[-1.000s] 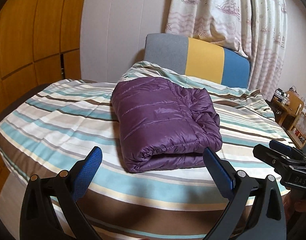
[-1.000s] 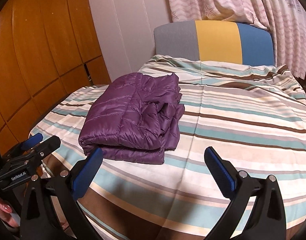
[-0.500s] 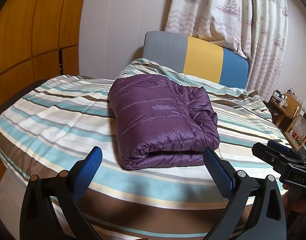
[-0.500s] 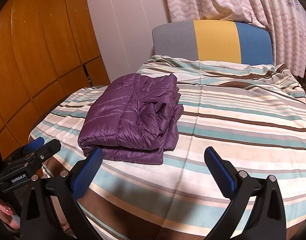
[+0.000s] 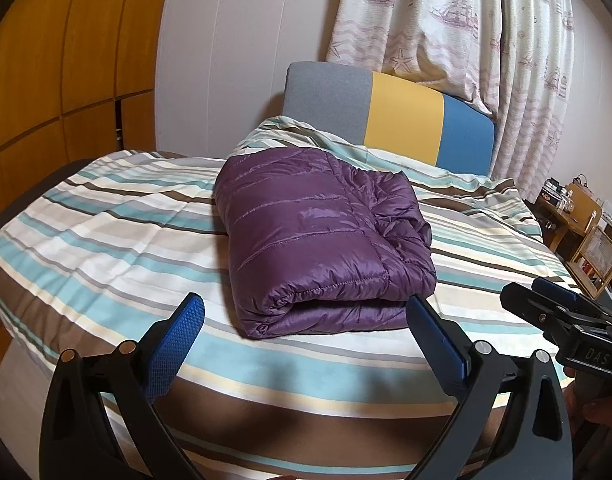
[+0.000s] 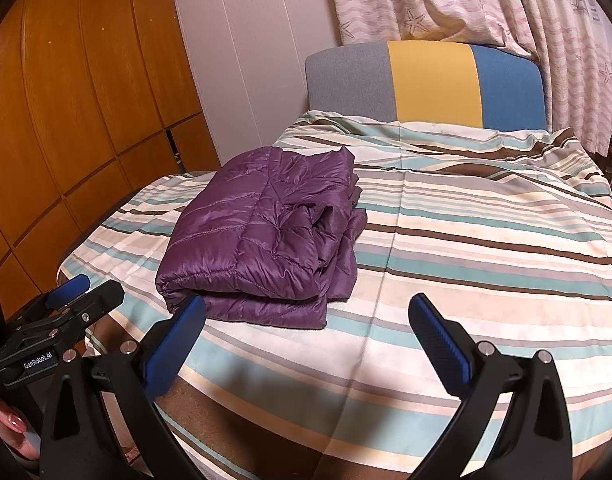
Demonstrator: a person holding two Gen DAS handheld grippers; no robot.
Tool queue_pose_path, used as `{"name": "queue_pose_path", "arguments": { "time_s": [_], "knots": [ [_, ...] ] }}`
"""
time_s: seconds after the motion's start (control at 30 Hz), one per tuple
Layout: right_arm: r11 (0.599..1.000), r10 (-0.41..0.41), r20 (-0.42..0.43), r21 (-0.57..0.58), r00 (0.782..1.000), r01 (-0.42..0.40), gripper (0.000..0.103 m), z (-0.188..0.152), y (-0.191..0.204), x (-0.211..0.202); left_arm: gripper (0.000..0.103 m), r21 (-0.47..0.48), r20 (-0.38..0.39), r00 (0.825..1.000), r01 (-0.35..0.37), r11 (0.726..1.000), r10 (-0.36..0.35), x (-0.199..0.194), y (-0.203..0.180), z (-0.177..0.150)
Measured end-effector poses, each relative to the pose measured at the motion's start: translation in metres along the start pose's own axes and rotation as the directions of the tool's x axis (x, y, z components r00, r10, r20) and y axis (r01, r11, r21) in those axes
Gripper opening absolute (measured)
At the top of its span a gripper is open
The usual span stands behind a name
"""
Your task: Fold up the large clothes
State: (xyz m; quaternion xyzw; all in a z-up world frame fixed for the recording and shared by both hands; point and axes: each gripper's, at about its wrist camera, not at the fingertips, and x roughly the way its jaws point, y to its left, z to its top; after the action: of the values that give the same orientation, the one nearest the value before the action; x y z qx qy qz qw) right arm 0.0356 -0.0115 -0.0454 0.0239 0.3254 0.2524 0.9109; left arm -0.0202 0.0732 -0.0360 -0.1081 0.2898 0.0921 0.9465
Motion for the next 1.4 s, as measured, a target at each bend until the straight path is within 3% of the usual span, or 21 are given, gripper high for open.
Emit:
{"name": "queue_pose_path", "arguments": {
  "time_s": [0.67,1.03,1.4],
  "knots": [
    [1.0,-0.001,0.004,0.004,1.0,0.001,0.101,-0.001,-0.001,-0.003,0.1,0.037,-0.009,1.0,0.009,0.999,-0.009,0.002,-0.005,-0.003],
    [1.0,0.001,-0.004,0.007,1.0,-0.001,0.101,-0.001,-0.002,-0.001,0.1,0.021,0.011,0.999,-0.043,0.999,0.043,-0.001,-0.007,-0.005],
    [0.999,-0.004,-0.045,0.036,0.999,0.005,0.101,-0.004,-0.012,0.019,0.1,-0.059,-0.108,0.992,-0.068,0.996,0.061,0.031,0.014,-0.009]
  ]
}}
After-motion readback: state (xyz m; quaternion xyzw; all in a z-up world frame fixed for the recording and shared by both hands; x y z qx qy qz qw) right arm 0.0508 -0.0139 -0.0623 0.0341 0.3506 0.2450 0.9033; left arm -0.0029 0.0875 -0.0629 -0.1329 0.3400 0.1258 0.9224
